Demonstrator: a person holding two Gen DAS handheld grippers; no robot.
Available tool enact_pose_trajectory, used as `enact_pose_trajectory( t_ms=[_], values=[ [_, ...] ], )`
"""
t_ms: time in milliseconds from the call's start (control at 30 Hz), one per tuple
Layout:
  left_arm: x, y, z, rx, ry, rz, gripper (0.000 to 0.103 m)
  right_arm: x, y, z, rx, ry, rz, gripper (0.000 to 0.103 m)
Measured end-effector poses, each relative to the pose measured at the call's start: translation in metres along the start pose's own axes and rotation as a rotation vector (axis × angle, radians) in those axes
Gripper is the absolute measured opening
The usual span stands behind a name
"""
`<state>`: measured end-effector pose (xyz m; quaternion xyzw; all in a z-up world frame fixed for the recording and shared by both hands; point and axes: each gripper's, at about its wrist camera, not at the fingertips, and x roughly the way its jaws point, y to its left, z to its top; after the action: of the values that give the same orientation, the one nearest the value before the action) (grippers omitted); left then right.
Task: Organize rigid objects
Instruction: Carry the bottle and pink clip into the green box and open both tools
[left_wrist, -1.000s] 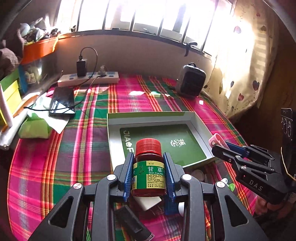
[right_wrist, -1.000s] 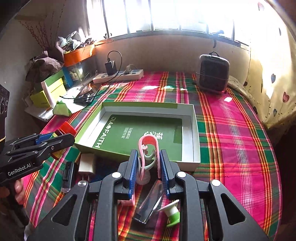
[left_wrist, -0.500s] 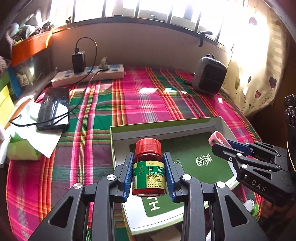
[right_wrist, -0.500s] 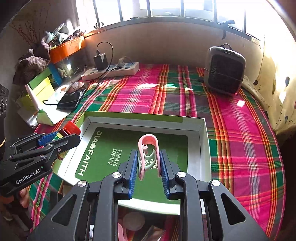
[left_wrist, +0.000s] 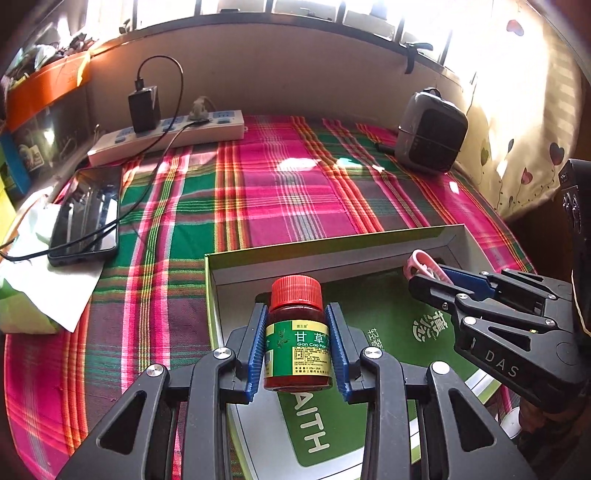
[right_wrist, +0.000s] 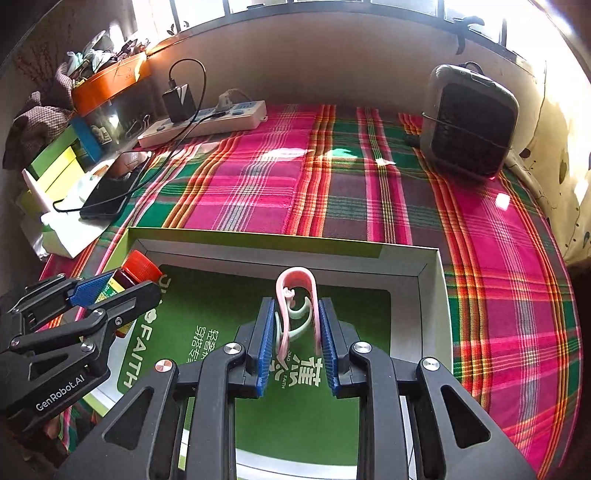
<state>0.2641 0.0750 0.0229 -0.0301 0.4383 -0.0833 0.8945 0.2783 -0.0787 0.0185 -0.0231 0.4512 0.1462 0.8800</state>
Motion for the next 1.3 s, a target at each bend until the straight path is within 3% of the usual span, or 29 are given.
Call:
enact_pose_trajectory(
  t_ms=[867,1200,1300],
  values=[
    [0.010,-0.007,-0.001,0.026,0.016,0.016,0.031,0.013,0.002,-0.001,0.003,0.017,-0.005,0.025],
    [0.007,-0.004,0.000,0.002,0.021,-0.002,0.032,0.012,0.003,-0.002,0.009,0.014,0.003,0.043],
    [0.003,-0.006,-0.002,0.012,0.013,0.010,0.038,0.009,0.002,-0.003,0.013,0.008,0.001,0.046]
  ],
)
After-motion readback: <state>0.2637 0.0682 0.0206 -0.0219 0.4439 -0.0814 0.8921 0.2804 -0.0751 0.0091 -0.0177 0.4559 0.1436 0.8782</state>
